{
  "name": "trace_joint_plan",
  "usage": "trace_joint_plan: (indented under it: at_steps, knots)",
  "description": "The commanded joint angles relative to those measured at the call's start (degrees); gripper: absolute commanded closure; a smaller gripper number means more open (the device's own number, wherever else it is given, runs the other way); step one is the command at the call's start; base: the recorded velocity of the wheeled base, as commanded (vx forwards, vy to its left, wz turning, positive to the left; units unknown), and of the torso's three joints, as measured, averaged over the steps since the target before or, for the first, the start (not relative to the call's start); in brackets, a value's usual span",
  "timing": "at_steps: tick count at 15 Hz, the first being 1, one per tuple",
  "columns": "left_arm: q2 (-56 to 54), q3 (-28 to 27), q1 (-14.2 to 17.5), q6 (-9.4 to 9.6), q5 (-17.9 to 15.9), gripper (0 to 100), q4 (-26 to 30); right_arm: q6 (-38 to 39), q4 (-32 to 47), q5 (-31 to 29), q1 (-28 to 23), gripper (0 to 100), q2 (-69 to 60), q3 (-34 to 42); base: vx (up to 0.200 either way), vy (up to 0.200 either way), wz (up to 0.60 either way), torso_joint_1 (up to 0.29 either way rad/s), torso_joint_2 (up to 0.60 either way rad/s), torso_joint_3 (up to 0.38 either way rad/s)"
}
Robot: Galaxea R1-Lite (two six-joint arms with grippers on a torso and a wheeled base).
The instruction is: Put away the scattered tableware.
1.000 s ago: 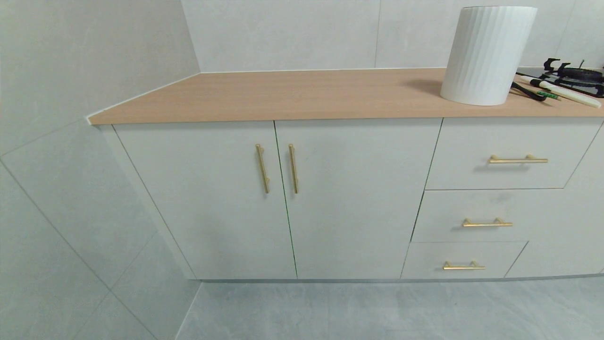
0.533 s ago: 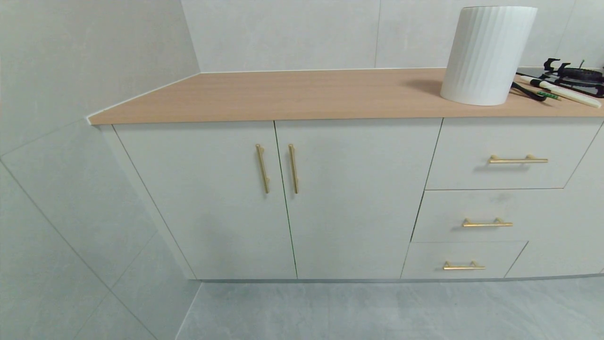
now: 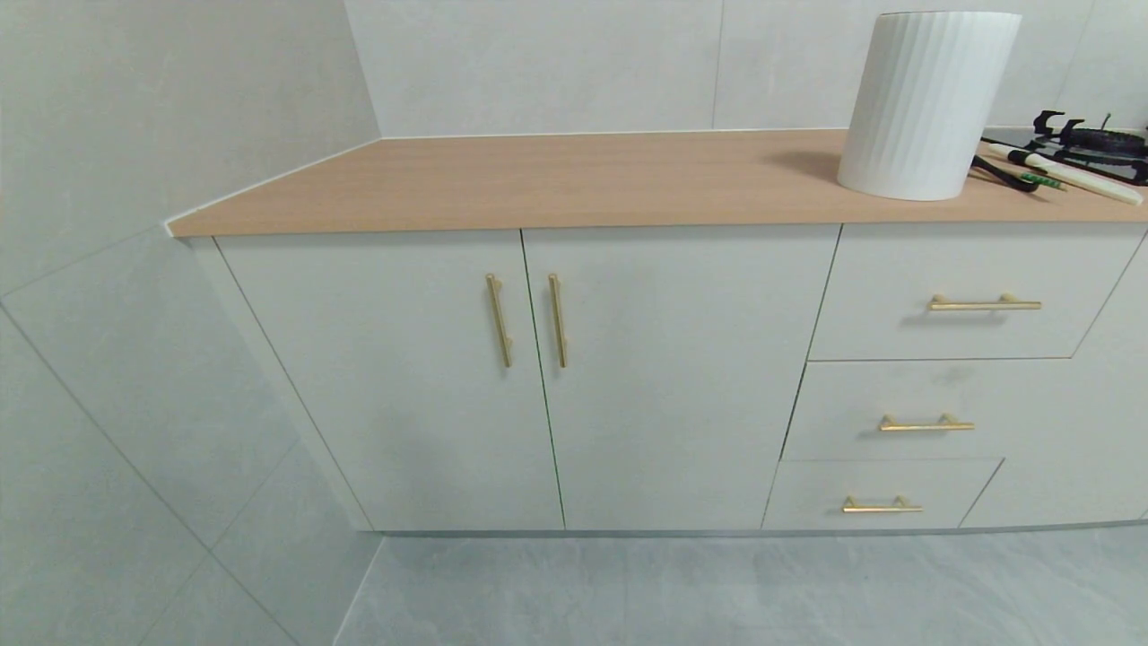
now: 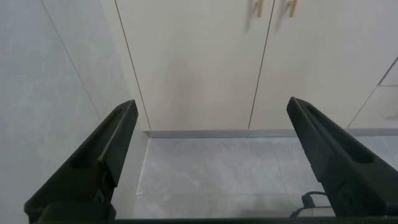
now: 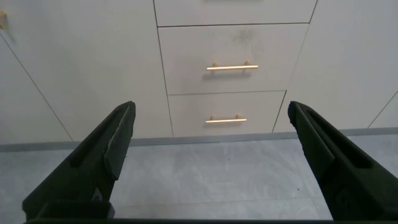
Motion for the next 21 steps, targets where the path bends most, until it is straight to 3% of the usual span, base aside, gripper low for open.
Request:
trace_joint_plan:
  at_steps: [1,21]
  knots:
    - [0.0,0.0,0.0,-0.03,0.0,0,0.0,0.0,0.0,0.0,0.0,0,0.2,0.0,0.0,-0.2,0.0,-0.007,0.01,-0.002]
    - [0.0,0.0,0.0,-0.12,0.0,0,0.0,0.0,0.0,0.0,0.0,0,0.1,0.0,0.0,-0.2,0.0,0.004,0.0,0.002]
